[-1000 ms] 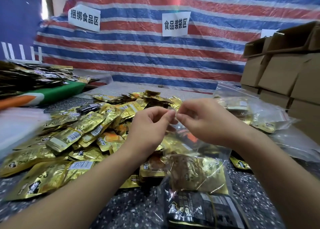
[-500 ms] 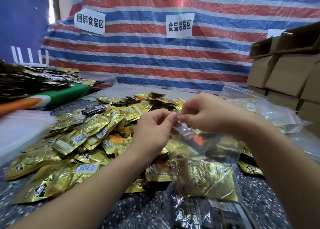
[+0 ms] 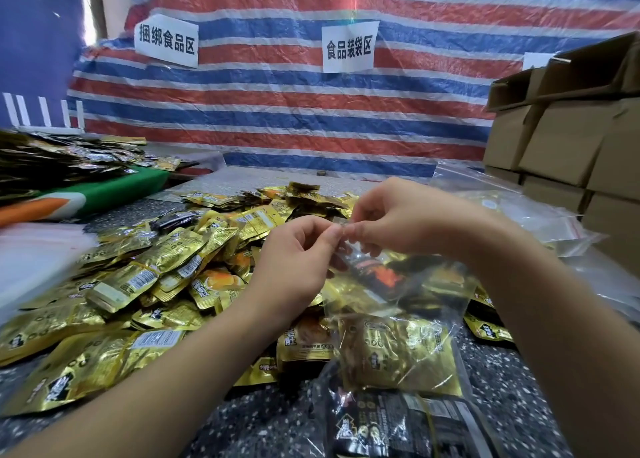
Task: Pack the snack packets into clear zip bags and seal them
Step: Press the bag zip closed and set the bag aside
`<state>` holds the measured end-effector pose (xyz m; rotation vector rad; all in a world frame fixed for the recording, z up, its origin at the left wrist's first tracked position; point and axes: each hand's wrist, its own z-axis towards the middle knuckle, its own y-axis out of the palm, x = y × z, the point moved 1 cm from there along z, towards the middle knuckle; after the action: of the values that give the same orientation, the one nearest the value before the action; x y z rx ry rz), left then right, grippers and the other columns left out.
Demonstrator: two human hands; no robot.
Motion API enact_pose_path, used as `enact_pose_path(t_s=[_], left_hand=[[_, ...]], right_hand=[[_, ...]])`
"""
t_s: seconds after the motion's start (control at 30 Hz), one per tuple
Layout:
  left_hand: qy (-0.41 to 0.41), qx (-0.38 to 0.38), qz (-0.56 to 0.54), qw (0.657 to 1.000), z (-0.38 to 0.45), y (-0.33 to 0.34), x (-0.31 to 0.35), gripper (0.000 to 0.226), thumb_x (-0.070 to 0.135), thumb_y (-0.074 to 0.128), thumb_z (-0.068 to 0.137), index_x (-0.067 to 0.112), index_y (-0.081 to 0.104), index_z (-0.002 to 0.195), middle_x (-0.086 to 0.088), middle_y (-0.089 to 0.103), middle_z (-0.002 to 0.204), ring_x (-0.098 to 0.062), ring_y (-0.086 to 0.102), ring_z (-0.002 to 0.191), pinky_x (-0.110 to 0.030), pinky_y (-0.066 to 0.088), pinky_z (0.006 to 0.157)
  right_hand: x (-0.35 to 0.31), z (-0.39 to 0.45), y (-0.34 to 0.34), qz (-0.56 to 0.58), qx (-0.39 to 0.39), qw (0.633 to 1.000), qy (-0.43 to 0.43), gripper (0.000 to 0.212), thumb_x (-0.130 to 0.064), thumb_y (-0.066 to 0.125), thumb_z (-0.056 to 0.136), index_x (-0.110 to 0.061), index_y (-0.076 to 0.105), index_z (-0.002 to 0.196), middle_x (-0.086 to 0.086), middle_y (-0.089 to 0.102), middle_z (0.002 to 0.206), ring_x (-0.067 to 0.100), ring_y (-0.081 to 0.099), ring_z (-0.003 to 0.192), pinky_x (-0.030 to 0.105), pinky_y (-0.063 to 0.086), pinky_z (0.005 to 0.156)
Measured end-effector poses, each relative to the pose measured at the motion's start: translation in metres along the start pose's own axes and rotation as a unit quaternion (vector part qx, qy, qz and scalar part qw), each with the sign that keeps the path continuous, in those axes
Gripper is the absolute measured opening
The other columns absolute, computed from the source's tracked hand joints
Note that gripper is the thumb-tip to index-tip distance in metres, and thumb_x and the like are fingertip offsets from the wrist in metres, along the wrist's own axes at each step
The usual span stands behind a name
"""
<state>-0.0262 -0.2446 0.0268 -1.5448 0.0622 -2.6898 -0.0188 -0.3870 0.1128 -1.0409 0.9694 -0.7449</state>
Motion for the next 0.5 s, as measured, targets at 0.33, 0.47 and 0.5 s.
enact_pose_path(t_s=[0.33, 0.47, 0.5], left_hand=[[0.006, -0.011, 0.005, 1.000, 0.0007, 0.0025, -0.0019, 0.022, 0.016, 0.054, 0.099, 0.015, 0.068, 0.081, 0.004, 0.069, 0.064, -0.007, 0.065, 0.059, -0.016, 0.047, 0.052], [0.008, -0.005, 0.002, 1.000, 0.0004, 0.0019, -0.0022, 0.022, 0.018, 0.054, 0.099, 0.015, 0.068, 0.082, 0.004, 0.069, 0.065, -0.007, 0.065, 0.060, -0.016, 0.047, 0.053], [0.008, -0.003, 0.001, 1.000, 0.0004, 0.0020, -0.0021, 0.022, 0.018, 0.054, 0.099, 0.015, 0.069, 0.082, 0.003, 0.069, 0.065, -0.008, 0.066, 0.060, -0.016, 0.047, 0.053]], right_hand=[[0.0011, -0.0028, -0.0021, 0.010, -0.015, 1.000, -0.003, 0.025, -0.041, 0.064, 0.094, -0.024, 0.069, 0.075, -0.004, 0.074, 0.072, 0.018, 0.070, 0.078, 0.038, 0.056, 0.074], [-0.0001, -0.0024, -0.0023, 0.001, -0.012, 1.000, -0.014, 0.026, -0.039, 0.062, 0.095, -0.025, 0.068, 0.075, -0.004, 0.073, 0.072, 0.015, 0.068, 0.074, 0.036, 0.054, 0.071], [0.0002, -0.0024, -0.0025, 0.000, -0.012, 1.000, -0.015, 0.026, -0.039, 0.061, 0.095, -0.025, 0.068, 0.075, -0.004, 0.073, 0.072, 0.013, 0.067, 0.071, 0.034, 0.053, 0.068]])
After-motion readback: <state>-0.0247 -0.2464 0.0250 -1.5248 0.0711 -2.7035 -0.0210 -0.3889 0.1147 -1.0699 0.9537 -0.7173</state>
